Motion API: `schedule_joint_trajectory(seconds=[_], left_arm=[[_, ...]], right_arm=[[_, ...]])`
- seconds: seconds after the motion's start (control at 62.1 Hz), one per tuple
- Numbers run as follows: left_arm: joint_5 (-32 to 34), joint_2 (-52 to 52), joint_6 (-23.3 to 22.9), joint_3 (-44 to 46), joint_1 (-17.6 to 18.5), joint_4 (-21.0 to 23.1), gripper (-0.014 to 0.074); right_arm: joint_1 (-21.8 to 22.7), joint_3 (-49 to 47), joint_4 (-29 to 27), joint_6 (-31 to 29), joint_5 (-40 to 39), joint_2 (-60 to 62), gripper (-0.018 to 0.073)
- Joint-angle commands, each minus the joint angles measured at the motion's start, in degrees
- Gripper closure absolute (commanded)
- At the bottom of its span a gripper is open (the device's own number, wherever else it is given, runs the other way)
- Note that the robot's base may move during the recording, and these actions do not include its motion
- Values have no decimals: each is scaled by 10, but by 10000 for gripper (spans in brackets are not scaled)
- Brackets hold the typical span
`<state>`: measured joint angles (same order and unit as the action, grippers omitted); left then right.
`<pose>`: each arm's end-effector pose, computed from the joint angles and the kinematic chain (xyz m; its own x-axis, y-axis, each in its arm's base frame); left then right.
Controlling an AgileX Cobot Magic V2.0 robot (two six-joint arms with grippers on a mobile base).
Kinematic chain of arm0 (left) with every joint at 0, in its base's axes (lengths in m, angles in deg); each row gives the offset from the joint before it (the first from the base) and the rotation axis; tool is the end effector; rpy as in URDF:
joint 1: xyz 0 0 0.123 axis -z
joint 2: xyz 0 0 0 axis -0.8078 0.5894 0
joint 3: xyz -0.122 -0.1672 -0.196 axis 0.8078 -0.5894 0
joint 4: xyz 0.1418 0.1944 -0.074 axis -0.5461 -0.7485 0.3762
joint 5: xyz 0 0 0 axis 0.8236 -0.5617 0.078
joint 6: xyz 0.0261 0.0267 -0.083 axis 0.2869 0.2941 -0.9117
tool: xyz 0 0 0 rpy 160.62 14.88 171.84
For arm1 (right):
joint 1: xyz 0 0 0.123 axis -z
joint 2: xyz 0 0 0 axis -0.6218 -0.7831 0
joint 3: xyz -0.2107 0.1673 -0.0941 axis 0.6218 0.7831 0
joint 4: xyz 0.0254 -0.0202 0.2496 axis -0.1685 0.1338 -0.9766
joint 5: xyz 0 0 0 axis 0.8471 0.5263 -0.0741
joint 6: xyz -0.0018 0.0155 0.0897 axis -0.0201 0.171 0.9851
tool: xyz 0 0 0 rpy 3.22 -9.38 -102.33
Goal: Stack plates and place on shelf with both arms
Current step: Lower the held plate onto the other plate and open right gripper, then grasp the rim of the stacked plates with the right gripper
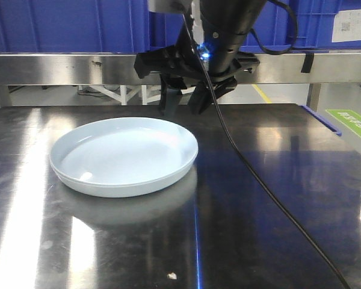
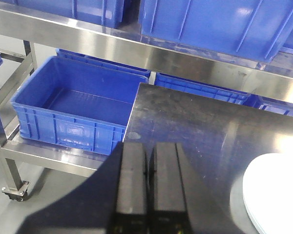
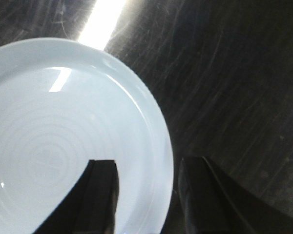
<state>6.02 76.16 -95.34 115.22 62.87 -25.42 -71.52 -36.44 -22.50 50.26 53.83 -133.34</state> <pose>0.0797 0.0074 0.3420 -0.2967 -0.2352 -0.9256 -0.1397 0.9695 -0.2015 0.3471 0.2284 0.2488 -0.7356 -0.3132 -0.6006 -0.4593 0.8824 0.1024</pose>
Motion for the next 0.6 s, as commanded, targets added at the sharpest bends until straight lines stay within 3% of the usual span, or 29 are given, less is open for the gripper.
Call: schedule_joint_trajectory(seconds=[0.0,0.58], left_arm=[[45,4,-4,16,-1,-7,506],[45,4,-4,16,-1,-7,506]], right_arm=[[1,-20,24,-3,-16,31,154],[13,-19,35,-3,-7,-7,154]])
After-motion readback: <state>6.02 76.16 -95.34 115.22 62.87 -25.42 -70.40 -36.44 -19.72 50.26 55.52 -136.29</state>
